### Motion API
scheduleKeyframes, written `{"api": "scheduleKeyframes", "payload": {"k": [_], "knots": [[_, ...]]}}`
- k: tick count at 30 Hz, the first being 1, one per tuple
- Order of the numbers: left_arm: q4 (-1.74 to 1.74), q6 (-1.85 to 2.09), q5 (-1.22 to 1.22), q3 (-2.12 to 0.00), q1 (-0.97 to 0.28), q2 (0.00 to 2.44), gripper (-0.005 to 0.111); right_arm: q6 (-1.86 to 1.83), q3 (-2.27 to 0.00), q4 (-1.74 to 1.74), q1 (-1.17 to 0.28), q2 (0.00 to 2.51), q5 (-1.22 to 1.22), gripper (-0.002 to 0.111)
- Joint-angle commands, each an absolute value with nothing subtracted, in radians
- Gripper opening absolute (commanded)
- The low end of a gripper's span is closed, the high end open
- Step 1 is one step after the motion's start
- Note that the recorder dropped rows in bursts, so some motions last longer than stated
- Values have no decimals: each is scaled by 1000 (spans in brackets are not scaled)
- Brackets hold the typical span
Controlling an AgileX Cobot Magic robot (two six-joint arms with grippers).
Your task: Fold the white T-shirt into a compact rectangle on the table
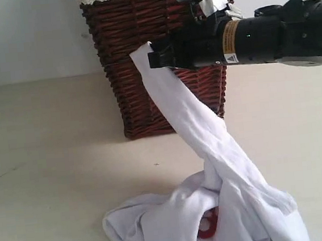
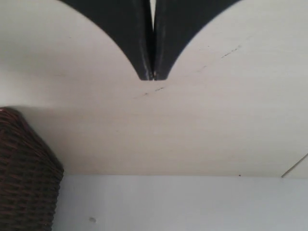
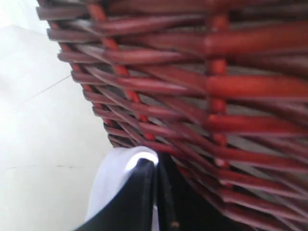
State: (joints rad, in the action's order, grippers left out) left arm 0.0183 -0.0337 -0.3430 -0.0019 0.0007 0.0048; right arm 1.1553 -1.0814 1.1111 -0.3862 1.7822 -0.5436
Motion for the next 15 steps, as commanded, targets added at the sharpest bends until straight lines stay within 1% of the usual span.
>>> {"api": "scheduleKeyframes", "payload": {"k": [1,2,3,6,8,15], "knots": [[19,-29,-335,0,-6,0,0,1153,-1133,1117,-385,1827,-509,0],[19,-29,-335,0,-6,0,0,1153,-1133,1138,-385,1818,-526,0],[19,-29,-335,0,-6,0,0,1191,-1133,1236,-385,1790,-550,0],[19,-29,-335,0,-6,0,0,1391,-1133,1512,-385,1677,-571,0],[19,-29,-335,0,-6,0,0,1510,-1133,1633,-385,1567,-571,0],[19,-29,-335,0,-6,0,0,1726,-1133,1744,-385,1215,-603,0]]}}
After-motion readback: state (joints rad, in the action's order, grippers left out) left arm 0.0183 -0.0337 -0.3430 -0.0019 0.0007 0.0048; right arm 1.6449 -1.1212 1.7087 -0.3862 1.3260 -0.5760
